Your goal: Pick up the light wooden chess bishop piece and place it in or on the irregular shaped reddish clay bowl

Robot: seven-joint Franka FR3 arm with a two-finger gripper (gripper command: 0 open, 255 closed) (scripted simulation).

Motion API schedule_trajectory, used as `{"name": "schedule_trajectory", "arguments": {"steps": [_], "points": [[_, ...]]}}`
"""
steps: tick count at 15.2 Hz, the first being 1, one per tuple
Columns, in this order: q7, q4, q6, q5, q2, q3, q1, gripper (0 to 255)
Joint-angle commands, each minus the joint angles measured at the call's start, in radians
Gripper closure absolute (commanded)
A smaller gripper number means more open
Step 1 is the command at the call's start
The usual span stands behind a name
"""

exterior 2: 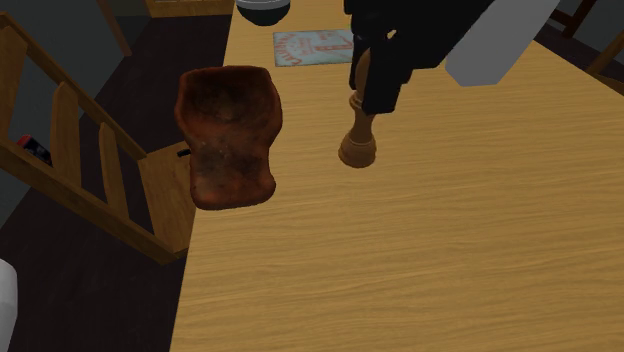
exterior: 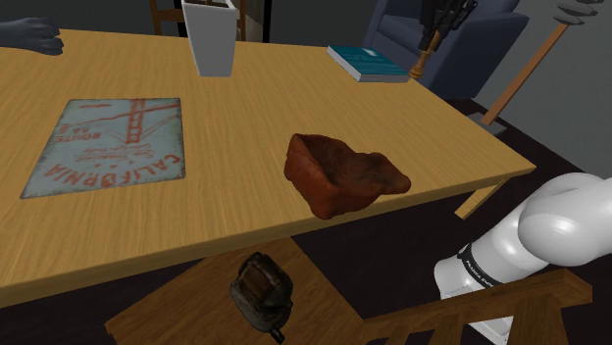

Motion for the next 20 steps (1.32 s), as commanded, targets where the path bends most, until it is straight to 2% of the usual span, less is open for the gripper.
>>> {"name": "schedule_trajectory", "arguments": {"steps": [1,11,20], "points": [[0.045,-0.009,-0.006,0.016,-0.017,0.032,0.014,255],[0.289,0.003,-0.038,0.112,-0.056,0.214,0.086,255],[0.530,0.109,-0.049,0.180,0.006,0.400,0.135,255]]}}
